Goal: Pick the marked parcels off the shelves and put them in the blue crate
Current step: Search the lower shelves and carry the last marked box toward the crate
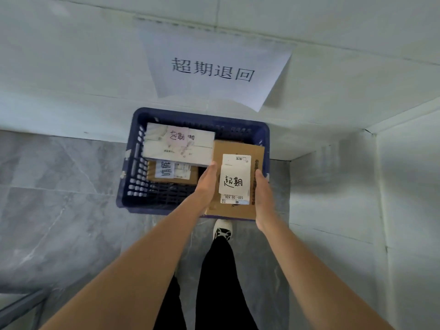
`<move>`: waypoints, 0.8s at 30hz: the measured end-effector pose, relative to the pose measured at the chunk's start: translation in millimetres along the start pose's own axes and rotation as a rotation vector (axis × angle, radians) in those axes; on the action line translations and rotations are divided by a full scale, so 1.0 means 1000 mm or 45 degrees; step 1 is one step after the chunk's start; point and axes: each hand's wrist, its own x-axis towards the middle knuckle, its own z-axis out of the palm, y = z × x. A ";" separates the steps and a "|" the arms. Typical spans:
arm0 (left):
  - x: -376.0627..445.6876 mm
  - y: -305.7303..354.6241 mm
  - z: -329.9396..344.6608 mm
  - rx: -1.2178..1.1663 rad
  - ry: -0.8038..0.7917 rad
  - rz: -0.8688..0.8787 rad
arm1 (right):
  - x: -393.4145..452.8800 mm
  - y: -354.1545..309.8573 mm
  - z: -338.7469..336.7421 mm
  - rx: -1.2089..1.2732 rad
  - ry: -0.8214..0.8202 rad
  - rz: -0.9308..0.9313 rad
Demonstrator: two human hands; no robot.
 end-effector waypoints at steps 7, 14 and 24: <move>0.091 0.019 0.056 0.030 -0.011 -0.074 | 0.102 -0.003 -0.020 -0.025 -0.075 0.040; 0.150 0.015 0.060 -0.016 0.029 -0.112 | 0.156 0.004 -0.004 -0.014 -0.115 0.076; 0.190 0.024 0.064 -0.058 0.125 -0.046 | 0.211 0.006 0.008 -0.042 -0.243 0.028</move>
